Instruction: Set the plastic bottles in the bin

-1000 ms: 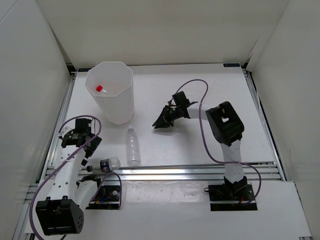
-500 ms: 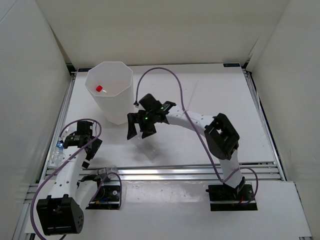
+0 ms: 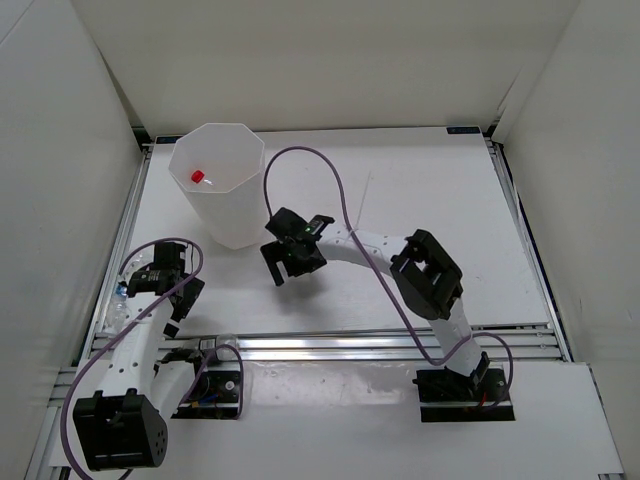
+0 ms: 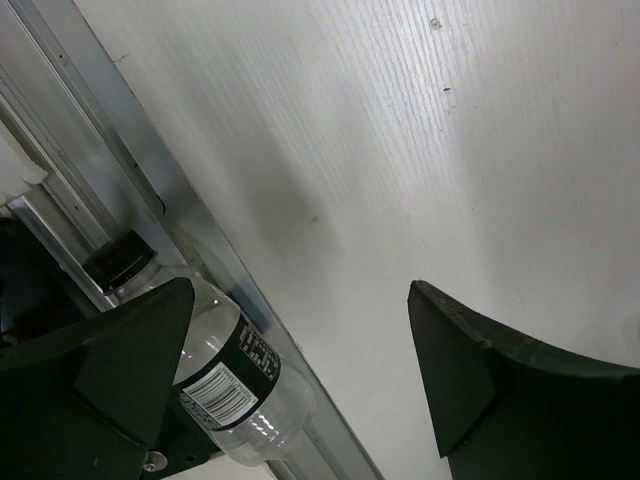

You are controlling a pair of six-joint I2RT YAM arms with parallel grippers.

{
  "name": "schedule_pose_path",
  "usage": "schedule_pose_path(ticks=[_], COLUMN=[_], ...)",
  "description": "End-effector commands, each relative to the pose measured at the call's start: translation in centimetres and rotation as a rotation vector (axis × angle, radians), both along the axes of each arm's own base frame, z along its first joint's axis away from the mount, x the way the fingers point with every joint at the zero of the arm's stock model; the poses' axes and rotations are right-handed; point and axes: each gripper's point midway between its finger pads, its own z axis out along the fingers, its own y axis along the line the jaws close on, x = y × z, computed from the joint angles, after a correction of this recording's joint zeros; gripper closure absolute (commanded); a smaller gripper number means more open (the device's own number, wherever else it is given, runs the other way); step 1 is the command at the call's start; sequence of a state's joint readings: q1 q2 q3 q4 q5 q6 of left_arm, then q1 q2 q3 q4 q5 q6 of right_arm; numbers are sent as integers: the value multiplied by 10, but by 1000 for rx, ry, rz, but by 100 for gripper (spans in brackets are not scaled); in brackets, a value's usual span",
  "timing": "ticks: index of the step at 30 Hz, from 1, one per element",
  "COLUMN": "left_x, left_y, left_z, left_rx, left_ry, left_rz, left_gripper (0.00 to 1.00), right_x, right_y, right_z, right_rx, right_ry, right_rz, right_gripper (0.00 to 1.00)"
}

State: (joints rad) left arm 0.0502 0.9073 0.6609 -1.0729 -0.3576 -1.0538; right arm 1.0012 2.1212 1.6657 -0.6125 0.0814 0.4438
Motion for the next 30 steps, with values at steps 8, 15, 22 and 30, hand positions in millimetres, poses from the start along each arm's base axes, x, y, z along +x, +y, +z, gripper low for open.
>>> schedule_pose_path(ticks=[8,15,22,30], left_x=[3,5,6,5], left_y=[-2,-2,-5,-10], left_z=[3,5,5,0], left_rx=[-7,-6,-12,-20], left_ry=[-12,-30,-28,6], left_rz=[-22,-22,-42,-73], left_gripper=[1,1,1,1], right_x=[44,97,147,168], right_y=[-43,-68,-29,-6], right_z=[104,106,95,55], right_rx=[241,424,522,590], right_ry=[-7,389,534,604], right_rz=[-346,-706,-747,-720], right_gripper=[1,1,1,1])
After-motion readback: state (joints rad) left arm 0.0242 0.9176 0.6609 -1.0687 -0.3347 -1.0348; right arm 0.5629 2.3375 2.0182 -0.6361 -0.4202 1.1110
